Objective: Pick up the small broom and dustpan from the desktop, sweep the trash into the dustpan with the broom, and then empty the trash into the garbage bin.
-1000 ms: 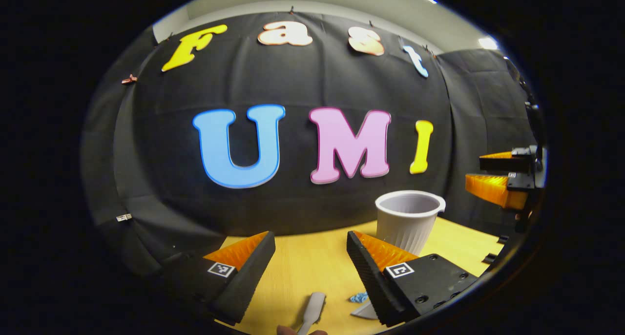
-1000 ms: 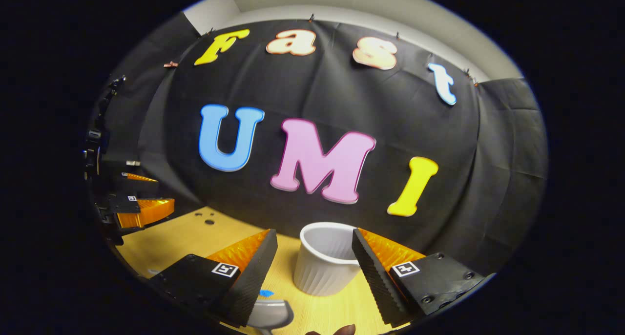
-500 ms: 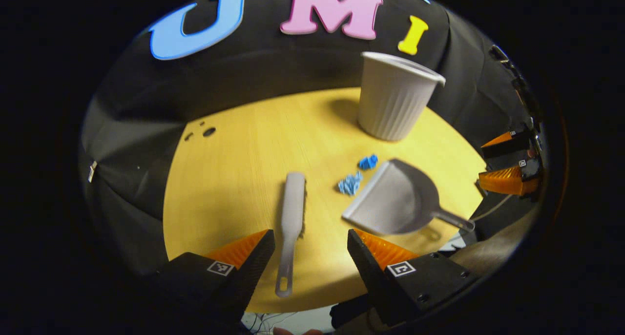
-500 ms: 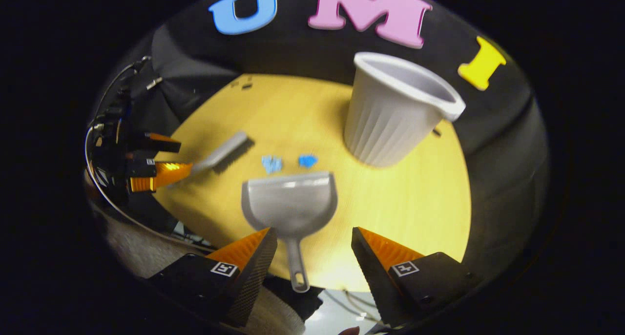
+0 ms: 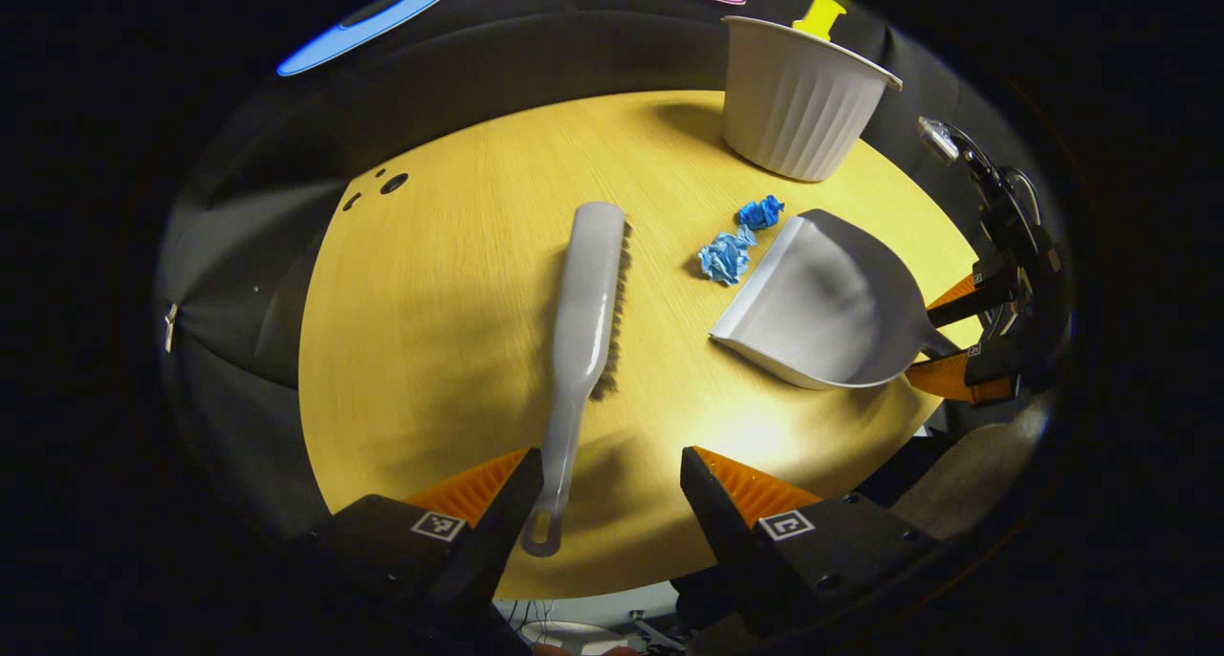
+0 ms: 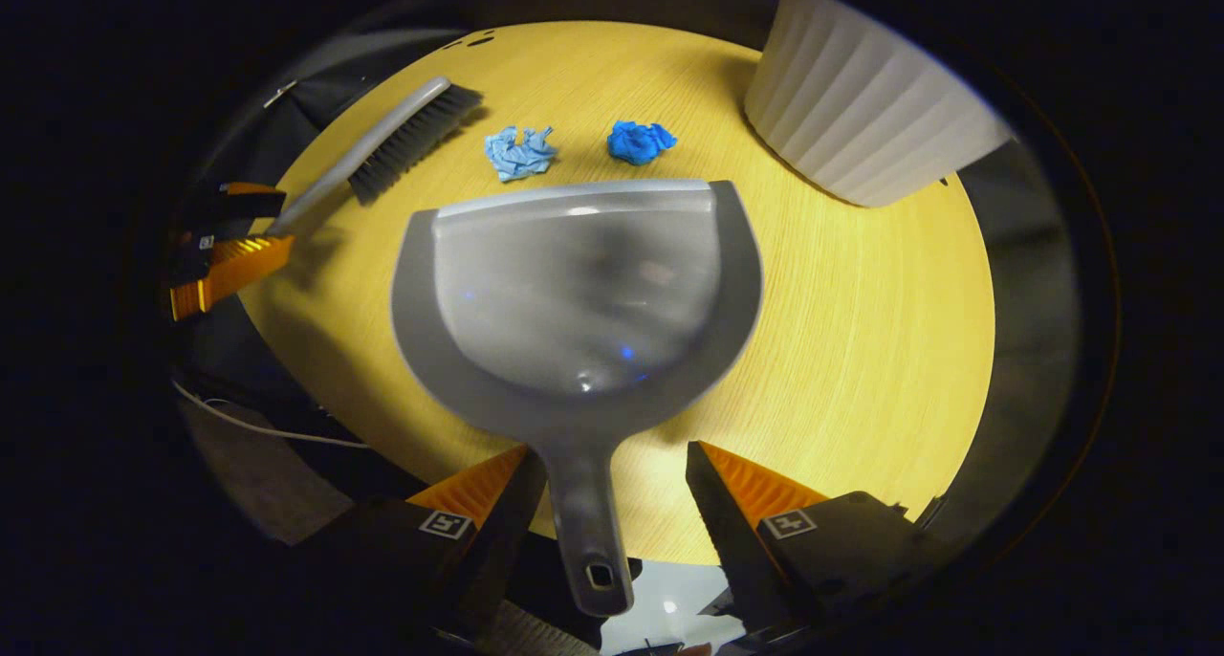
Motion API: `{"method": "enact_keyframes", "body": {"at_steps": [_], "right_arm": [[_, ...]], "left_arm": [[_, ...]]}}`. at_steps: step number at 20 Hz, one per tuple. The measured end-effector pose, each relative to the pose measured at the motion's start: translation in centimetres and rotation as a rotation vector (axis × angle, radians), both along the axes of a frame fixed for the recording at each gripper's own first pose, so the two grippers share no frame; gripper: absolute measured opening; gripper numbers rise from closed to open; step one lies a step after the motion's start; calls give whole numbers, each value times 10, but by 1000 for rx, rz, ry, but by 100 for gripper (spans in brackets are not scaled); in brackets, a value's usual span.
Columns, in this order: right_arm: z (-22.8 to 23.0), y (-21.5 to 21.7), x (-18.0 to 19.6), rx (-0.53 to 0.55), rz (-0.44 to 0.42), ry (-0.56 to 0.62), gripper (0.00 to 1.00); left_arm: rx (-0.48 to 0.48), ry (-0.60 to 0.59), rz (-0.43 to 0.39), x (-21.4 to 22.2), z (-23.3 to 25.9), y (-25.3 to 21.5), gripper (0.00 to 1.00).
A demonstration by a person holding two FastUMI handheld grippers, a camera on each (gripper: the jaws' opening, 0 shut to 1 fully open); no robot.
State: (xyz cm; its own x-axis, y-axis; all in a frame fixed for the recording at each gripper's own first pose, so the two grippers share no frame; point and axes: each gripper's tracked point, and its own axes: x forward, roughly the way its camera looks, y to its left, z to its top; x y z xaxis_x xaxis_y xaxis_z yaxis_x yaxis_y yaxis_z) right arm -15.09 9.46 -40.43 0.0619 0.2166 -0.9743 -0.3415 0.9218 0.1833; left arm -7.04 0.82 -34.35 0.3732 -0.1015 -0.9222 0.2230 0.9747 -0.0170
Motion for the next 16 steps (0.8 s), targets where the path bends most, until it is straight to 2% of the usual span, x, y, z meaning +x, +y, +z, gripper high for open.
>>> {"method": "enact_keyframes", "body": {"at_steps": [3, 5, 6, 7, 8, 9, 10, 11, 14, 15, 16], "right_arm": [[-11, 7, -1, -19, 42, 14, 89], [-17, 11, -5, -29, 73, 42, 83], [-19, 17, -5, -9, 69, 48, 75], [-18, 19, -7, -3, 75, 62, 75], [-18, 20, -8, 13, 79, 75, 55], [-17, 21, -7, 21, 76, 78, 56], [-18, 20, -8, 24, 75, 77, 63], [-17, 20, -6, 26, 80, 73, 55], [-17, 20, -7, 27, 83, 73, 55], [-18, 20, -6, 27, 69, 67, 61], [-19, 20, -5, 33, 68, 67, 48]], "left_arm": [[8, 13, -9, 1, -2, 5, 95], [10, 22, -5, 3, -5, 8, 96], [14, 22, -7, 5, -5, 10, 95], [25, 22, -11, 5, -5, 14, 95], [36, 16, -15, 8, -4, 17, 95], [43, 10, -23, 10, -1, 19, 95], [45, 3, -33, 13, 3, 20, 95], [47, -7, -41, 15, 6, 20, 95], [43, -19, -66, 20, 14, 19, 95], [45, -21, -77, 22, 16, 20, 95], [53, -21, -90, 24, 18, 22, 95]]}}
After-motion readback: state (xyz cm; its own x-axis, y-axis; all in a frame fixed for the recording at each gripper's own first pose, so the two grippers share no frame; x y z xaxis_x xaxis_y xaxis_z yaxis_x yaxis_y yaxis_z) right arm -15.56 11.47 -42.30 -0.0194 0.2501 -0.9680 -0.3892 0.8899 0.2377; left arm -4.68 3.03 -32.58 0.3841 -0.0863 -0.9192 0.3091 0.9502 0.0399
